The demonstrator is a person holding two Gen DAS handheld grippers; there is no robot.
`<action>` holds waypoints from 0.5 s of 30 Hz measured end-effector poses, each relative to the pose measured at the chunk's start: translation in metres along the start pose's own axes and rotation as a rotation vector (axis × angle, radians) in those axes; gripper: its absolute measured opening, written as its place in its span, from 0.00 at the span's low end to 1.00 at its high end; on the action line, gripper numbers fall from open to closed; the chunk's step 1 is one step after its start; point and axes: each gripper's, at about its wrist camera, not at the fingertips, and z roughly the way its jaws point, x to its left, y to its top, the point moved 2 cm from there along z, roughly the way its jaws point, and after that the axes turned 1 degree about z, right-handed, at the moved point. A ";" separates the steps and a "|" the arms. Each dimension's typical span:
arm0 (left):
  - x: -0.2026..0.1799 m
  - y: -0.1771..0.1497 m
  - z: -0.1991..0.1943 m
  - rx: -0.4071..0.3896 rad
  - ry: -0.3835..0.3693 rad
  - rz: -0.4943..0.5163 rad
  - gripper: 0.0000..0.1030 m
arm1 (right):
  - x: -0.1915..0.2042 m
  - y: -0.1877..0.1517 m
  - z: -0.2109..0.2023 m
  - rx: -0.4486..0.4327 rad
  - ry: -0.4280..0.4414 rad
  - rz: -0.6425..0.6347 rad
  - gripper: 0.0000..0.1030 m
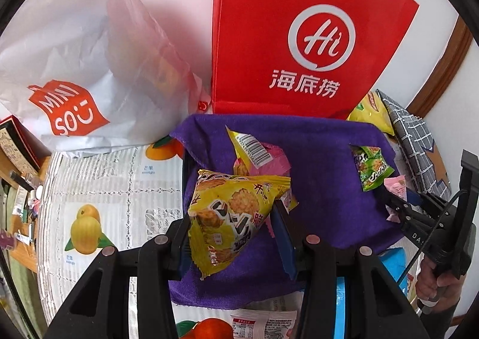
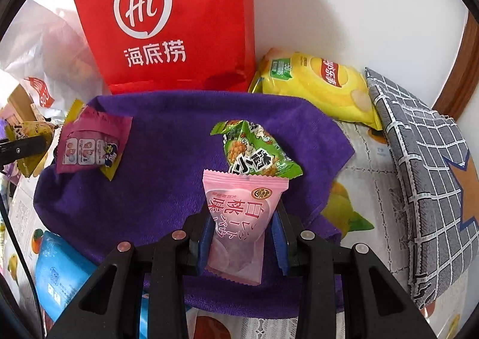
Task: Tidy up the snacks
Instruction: 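Carry the pink packet and yellow bag over onto the purple towel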
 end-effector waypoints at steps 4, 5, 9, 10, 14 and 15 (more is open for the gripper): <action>0.001 0.000 0.006 0.021 0.003 -0.002 0.43 | -0.001 -0.002 0.006 0.013 -0.010 0.003 0.35; 0.001 0.000 0.007 0.029 0.005 -0.004 0.43 | -0.002 -0.002 0.008 0.016 -0.009 0.006 0.35; 0.003 0.000 0.010 0.038 0.007 -0.005 0.43 | -0.004 -0.005 0.011 0.015 0.000 0.015 0.35; 0.003 0.000 0.010 0.037 0.006 -0.005 0.43 | -0.004 -0.006 0.010 0.011 0.000 0.015 0.35; 0.002 0.000 0.011 0.040 0.006 0.001 0.43 | -0.006 -0.010 0.013 0.006 -0.020 0.019 0.35; 0.002 0.000 0.011 0.042 0.005 0.001 0.43 | -0.007 -0.011 0.013 0.007 -0.019 0.025 0.35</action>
